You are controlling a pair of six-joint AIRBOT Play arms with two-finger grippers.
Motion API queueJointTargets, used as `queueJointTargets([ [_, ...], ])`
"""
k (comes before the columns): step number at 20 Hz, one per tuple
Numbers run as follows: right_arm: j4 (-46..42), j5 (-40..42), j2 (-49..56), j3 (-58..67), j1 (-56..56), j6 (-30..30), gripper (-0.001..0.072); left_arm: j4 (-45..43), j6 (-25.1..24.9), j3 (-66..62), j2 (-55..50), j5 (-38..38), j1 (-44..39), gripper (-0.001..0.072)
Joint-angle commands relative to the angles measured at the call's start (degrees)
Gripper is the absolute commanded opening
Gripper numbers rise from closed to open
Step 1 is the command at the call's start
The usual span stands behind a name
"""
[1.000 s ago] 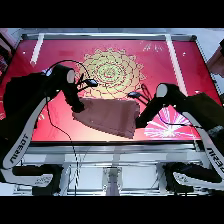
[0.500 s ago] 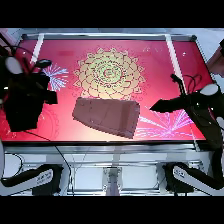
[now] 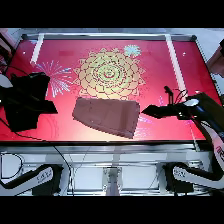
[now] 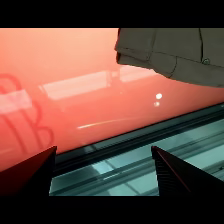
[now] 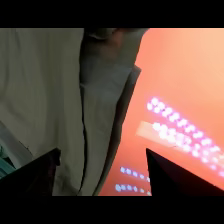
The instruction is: Fold the clothes and pants, and hang the long-sleeved shirts on hangers.
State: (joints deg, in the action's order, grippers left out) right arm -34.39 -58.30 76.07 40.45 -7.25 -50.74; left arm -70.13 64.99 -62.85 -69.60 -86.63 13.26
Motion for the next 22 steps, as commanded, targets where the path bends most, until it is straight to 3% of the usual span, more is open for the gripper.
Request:
queueJointTargets([
  [1, 2.69, 4.33, 4.92, 1.38, 3.89, -0.28, 0.0626, 5.95, -1.75, 3.48, 1.31, 4.24, 0.48, 0.0688],
  [8, -1.75, 6.84, 11.47, 7.69, 7.21, -6.88, 0.0625, 7.65, -2.43, 3.48, 5.86, 5.49, 0.46, 0.0687],
  [16, -1.16, 8.22, 12.37, 8.41, 14.71, -6.69, 0.0616, 7.65, -2.36, 3.48, 7.87, 5.42, 0.42, 0.0687],
  [19, -0.48, 9.99, 12.37, 8.39, 18.34, -6.73, 0.0537, 7.65, -2.36, 3.48, 7.87, 5.44, 0.42, 0.0687],
  [22, 1.25, 12.61, 12.37, 8.46, 21.2, -6.71, 0.0229, 7.65, -2.38, 3.48, 7.87, 5.44, 0.42, 0.0686],
])
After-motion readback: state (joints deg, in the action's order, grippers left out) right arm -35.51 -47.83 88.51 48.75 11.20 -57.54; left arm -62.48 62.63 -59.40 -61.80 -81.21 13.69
